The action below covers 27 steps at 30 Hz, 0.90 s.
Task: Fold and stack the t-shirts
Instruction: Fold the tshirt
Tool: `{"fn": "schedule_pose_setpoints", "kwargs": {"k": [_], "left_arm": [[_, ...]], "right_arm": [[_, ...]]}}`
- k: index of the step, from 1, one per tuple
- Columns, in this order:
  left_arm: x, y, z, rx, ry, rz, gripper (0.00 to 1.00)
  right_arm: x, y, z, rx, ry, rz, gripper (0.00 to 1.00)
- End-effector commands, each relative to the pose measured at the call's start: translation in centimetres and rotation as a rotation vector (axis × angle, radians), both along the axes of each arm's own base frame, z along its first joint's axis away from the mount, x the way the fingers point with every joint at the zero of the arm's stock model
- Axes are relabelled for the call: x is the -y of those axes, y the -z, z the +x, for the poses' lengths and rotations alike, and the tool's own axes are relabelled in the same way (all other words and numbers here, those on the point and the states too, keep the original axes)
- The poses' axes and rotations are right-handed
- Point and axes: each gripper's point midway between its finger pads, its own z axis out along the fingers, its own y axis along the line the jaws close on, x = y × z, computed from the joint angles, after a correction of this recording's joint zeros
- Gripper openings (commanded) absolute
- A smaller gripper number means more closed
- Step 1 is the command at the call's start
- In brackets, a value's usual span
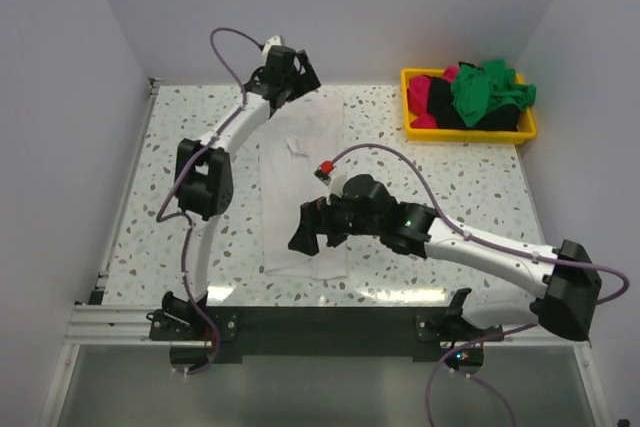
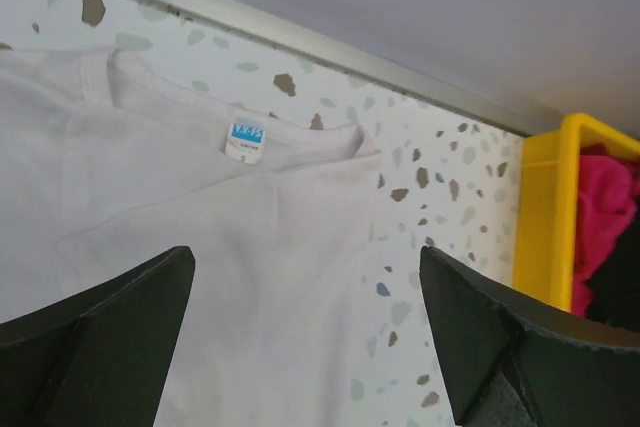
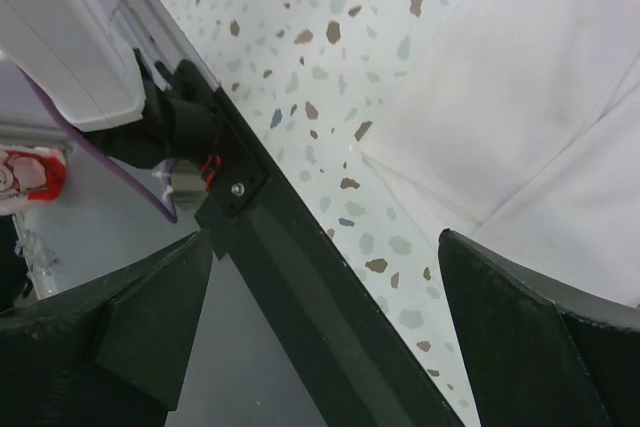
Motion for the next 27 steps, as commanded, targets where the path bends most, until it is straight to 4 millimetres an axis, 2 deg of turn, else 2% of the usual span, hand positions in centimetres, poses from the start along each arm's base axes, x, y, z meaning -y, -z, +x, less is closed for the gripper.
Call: {"fn": "schedule_pose_setpoints", "kwargs": {"k": [1,2,3,4,5,6,8,9,10,11,12,13,14,16,17,19,20,22,23,24,27], "left_arm": [[-1.7,-15.7,-2.8,0.220,0.007,-0.032,1.00],[-2.2,-16.0,-3.8,0.204,0.000,-0.021,1.00],[-3.5,-15.8,-6.4,0.148,-0.014,0.004,1.00],[-4.1,-15.3,-7.9,0.115,-0.026,0.007,1.00],[-4.5,-14.8,-9.4,0.090,-0.019,0.007,1.00],[-4.5,-13.6,-12.5,0.075,0.034,-0.017,1.00],[-4.7,-12.1,-15.9,0.062,0.064,-0.048,1.00],[-5.2,-10.3,-19.1,0.042,0.060,-0.060,1.00],[-5.3,-9.4,-20.8,0.035,0.063,-0.053,1.00],[-5.9,-5.9,-23.3,-0.030,0.061,-0.016,1.00],[-6.2,-6.0,-25.6,-0.032,0.062,-0.003,1.00],[-6.1,-4.9,-27.3,-0.067,0.071,-0.005,1.00],[-6.9,-1.3,-29.9,-0.153,0.075,0.018,1.00],[-6.8,0.6,-33.7,-0.218,0.110,0.008,1.00],[-7.5,3.3,-36.7,-0.314,0.126,0.053,1.00],[-8.4,3.9,-39.0,-0.351,0.105,0.060,1.00],[-8.7,5.3,-41.0,-0.402,0.120,0.083,1.00],[-7.9,5.2,-42.6,-0.408,0.148,0.017,1.00],[-7.3,6.3,-43.8,-0.426,0.181,0.001,1.00],[-6.6,6.3,-44.6,-0.437,0.203,-0.048,1.00],[-6.1,8.0,-46.4,-0.489,0.220,-0.069,1.00]], "right_arm": [[2.4,-1.0,0.7,0.072,0.082,-0.024,0.99],[3.0,-1.3,0.6,0.073,0.099,-0.022,0.99],[4.1,-0.3,0.7,0.059,0.144,-0.070,0.99],[4.8,0.2,0.8,0.050,0.170,-0.091,0.99],[5.4,0.7,0.8,0.037,0.196,-0.113,0.99],[6.6,1.7,1.0,0.024,0.248,-0.152,0.99],[7.6,2.6,1.0,0.006,0.284,-0.180,0.99],[8.0,3.1,0.9,-0.009,0.295,-0.189,0.99],[8.2,3.2,0.7,-0.014,0.293,-0.187,0.99],[8.3,3.5,0.6,-0.020,0.287,-0.190,0.99],[8.5,4.2,0.2,-0.028,0.274,-0.200,0.99],[8.6,4.5,-0.1,-0.037,0.266,-0.206,0.99],[8.9,5.0,-0.1,-0.046,0.275,-0.218,0.99],[9.3,6.6,-0.9,-0.093,0.279,-0.247,0.99],[9.6,7.4,-1.2,-0.118,0.283,-0.258,0.99],[9.7,8.4,-1.4,-0.137,0.283,-0.275,0.99],[9.8,8.8,-1.5,-0.148,0.289,-0.282,0.99],[9.8,9.5,-2.0,-0.180,0.280,-0.289,0.99],[9.7,9.8,-2.2,-0.193,0.280,-0.289,0.99],[9.5,10.1,-2.2,-0.205,0.292,-0.275,0.99],[9.2,10.8,-2.5,-0.240,0.305,-0.252,0.99]]}}
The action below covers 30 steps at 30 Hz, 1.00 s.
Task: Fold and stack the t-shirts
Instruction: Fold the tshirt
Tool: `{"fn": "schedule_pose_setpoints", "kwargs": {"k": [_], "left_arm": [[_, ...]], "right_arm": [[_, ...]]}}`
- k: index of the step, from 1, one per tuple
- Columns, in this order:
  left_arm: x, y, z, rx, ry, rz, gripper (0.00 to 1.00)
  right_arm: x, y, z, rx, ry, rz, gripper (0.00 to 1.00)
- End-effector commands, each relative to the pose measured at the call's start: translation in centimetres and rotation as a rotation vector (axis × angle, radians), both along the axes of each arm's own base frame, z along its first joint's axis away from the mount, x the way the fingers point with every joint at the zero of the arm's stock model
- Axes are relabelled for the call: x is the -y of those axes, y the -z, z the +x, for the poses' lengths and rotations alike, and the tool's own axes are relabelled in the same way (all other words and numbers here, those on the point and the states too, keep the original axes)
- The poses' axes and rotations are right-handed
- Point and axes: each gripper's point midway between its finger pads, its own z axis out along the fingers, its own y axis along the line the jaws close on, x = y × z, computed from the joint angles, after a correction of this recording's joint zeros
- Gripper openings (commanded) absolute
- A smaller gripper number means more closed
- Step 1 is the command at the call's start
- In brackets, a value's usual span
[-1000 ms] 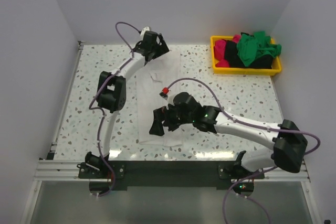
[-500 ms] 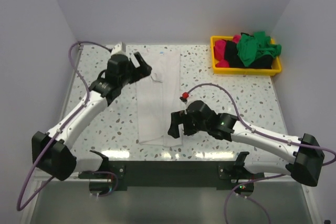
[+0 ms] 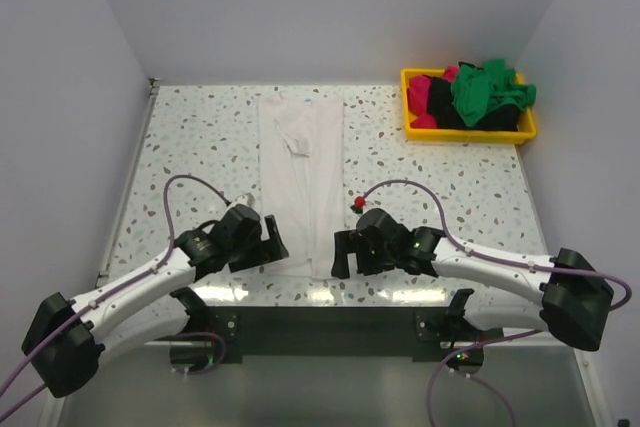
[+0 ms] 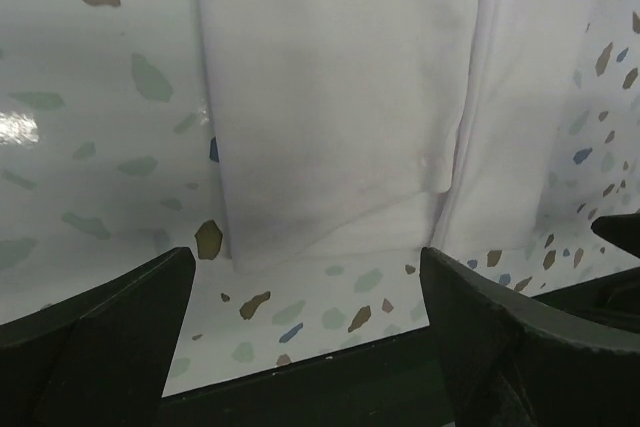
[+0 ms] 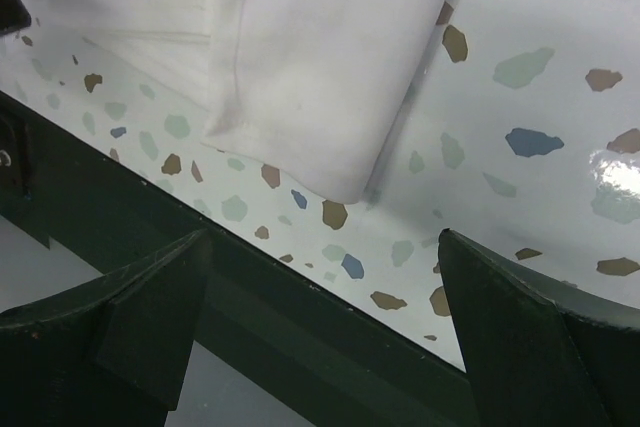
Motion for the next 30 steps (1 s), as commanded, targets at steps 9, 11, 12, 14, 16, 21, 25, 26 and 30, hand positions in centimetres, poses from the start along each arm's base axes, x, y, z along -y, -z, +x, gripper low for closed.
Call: {"fn": "schedule_pose_setpoints", "kwargs": {"k": [9,11,12,14,16,21,25,26,30], "left_arm": [[0.2,3.7,-3.5,-0.159,-0.041,0.052,0.79],[-0.3,4.0,-3.5,-0.165,-0.061,0.072,0.77],[-0.5,4.1,-3.2,-0.154,-0.079,0.082,0.73],[-0.9,4.2,-3.0,-0.151,-0.101,0.100,0.70],[-1.5,4.4,-2.7,-0.143,-0.122,0.140,0.67],[-2.5,4.9,-2.4,-0.144,-0.138,0.208,0.60],[-2.8,5.4,-2.6,-0.156,-0.142,0.226,0.50],[-2.9,5.4,-2.7,-0.155,-0.144,0.232,0.47],[-3.4,5.6,-3.0,-0.162,-0.151,0.246,0.25]], "right_arm": [[-0.4,1.6,0.2,-0.049,0.081,0.023,0.95],[-0.6,2.2,-0.3,-0.077,0.074,0.028,0.92],[-0.8,2.3,-0.4,-0.081,0.071,0.037,0.91],[-0.9,3.0,-0.6,-0.106,0.074,0.027,0.86],[-1.0,3.3,-0.6,-0.119,0.078,0.024,0.81],[-1.2,4.0,-0.6,-0.138,0.095,0.020,0.76],[-1.0,4.4,-0.6,-0.150,0.113,-0.004,0.71],[-0.9,4.6,-0.6,-0.156,0.122,-0.013,0.70],[-0.3,5.3,-0.7,-0.180,0.146,-0.062,0.51]]}}
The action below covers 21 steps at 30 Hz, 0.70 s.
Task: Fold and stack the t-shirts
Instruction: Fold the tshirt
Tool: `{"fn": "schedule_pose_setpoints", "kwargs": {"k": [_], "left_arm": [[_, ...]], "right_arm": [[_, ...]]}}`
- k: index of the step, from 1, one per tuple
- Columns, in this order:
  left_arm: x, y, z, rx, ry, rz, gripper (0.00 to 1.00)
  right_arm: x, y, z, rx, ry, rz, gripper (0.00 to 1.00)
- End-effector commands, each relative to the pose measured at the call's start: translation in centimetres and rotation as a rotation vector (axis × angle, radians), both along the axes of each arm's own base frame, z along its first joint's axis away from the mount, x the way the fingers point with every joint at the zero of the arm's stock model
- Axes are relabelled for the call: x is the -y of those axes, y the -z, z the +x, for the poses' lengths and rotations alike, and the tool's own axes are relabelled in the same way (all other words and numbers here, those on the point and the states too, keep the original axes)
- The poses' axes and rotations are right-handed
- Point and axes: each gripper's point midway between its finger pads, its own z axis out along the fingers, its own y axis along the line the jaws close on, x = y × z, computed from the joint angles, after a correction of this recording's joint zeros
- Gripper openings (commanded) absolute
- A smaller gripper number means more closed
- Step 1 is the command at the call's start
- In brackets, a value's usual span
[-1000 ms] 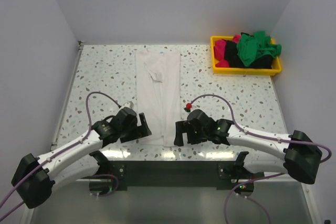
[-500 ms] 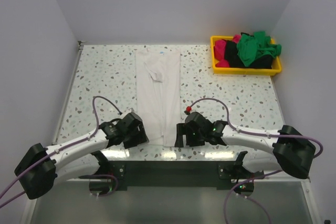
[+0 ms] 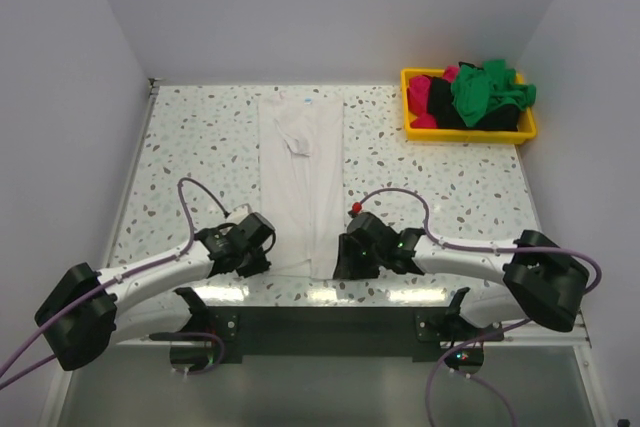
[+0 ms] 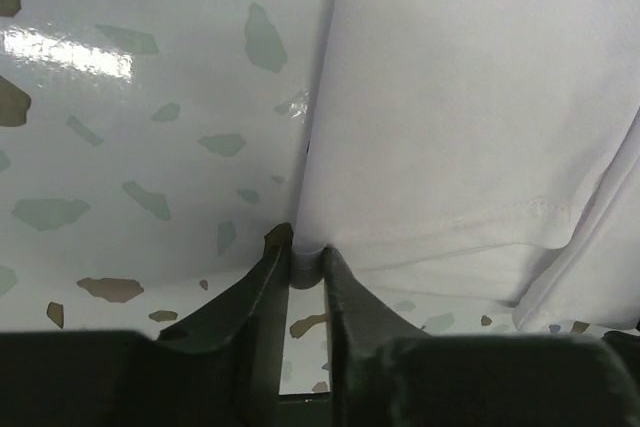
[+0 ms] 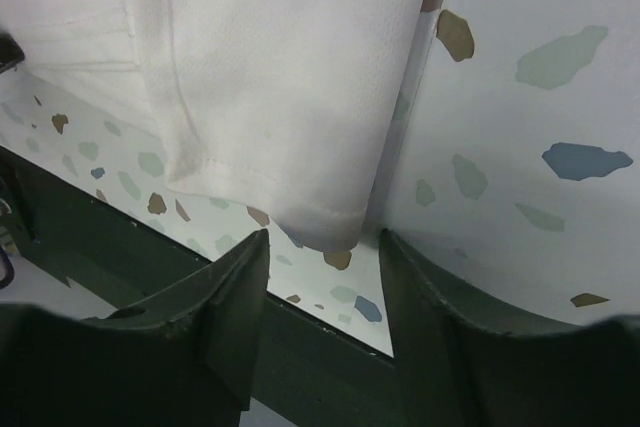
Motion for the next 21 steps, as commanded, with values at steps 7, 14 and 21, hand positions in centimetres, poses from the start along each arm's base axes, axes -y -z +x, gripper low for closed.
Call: {"fn": "schedule_pose_setpoints", "kwargs": {"k": [7,14,21], "left_arm": [[-2.6,1.5,-1.5,-0.039,-0.021,0.091,0.00],[-1.4,0.0,-2.1,-0.003,0.040,-0.019,0.00],[0.8,-1.0,-3.0,0.009,0.108,-0.179,0.00]], "right_arm": [[1.6,1.4,-0.4,-0.049,0.045,-0.104,0.21],[1.3,0.6,-2.2,-0.080,-0.055,-0.030,0.00],[1.5,-0.9,-2.7,-0.060,-0.085,0.007,0.00]]}}
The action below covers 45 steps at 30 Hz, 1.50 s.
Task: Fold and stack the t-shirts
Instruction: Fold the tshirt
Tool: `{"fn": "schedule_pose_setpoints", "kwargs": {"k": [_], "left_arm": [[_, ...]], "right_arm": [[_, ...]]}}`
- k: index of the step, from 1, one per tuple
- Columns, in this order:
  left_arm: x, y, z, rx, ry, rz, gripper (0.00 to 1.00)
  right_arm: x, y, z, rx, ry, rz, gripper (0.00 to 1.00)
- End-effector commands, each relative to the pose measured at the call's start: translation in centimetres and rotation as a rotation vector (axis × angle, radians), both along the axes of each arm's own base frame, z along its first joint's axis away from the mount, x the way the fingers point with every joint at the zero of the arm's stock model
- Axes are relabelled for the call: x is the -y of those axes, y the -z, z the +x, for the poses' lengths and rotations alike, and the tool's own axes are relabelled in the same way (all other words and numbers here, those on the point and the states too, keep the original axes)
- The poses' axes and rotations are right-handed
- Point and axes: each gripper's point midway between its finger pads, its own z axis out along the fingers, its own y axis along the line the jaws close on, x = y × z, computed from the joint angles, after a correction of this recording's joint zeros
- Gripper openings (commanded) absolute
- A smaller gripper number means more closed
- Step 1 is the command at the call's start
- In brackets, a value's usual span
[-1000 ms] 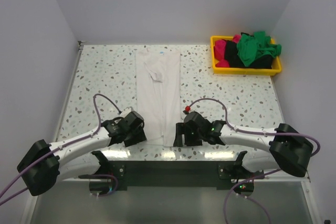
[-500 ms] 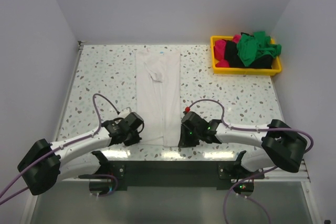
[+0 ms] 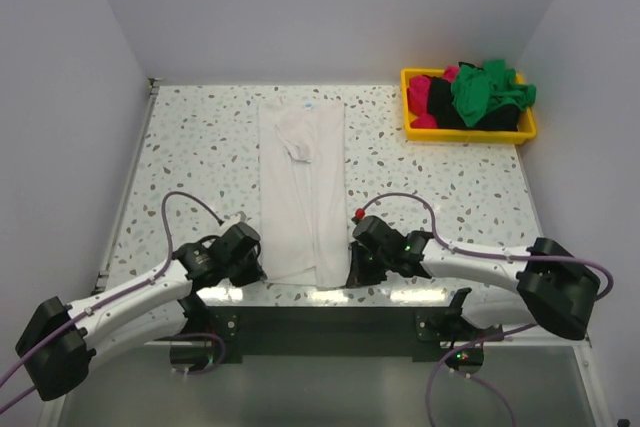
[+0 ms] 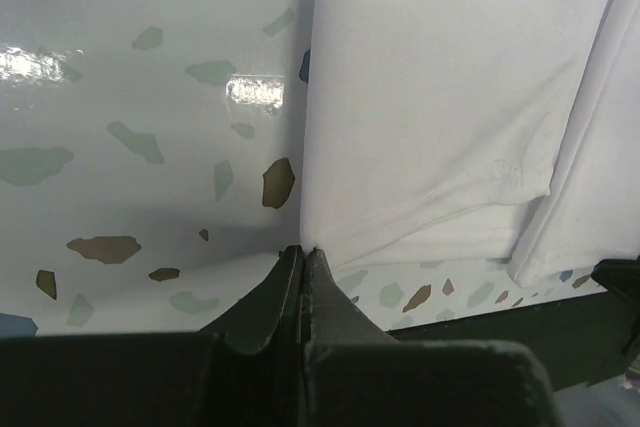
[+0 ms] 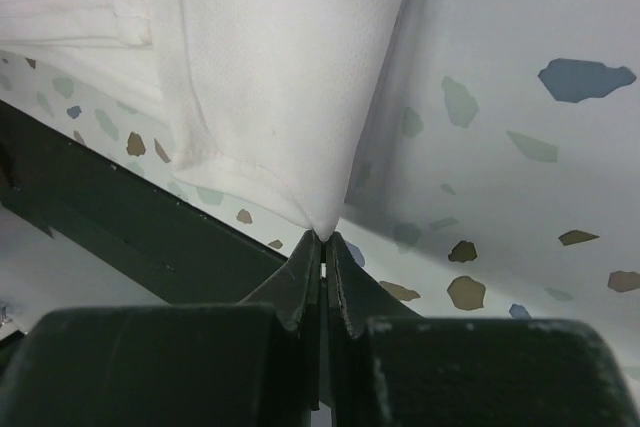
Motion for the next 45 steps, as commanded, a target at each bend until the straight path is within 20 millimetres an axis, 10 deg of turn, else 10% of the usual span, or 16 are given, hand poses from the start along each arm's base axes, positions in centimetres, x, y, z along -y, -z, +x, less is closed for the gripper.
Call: {"fn": "schedule_pose_setpoints", "kwargs": {"k": [1,9,27,45], "left_arm": [[0.9,-0.2,-0.7,-0.005,0.053,-0.059,0.00],[2.4,-3.4,2.8,0.118,-0.007,-0.089,0.00],[2.0,-10.4,16.5,0.388,-0.179,0.006,0.00],[0.2,-9.8,26.0,0.402,-0.203,0.127,0.00]], "right_arm": [[0.1,-1.0,-0.3,0.015,-0.035,0.024,0.00],[-0.3,-3.6,2.8,0.144,0.009,-0.021,0.00],[-2.9,-10.8,20.0,0.475,0.180,0.002,0.00],[-3.3,-10.5,29.4,0.482,0.220,0.001,0.00]]}}
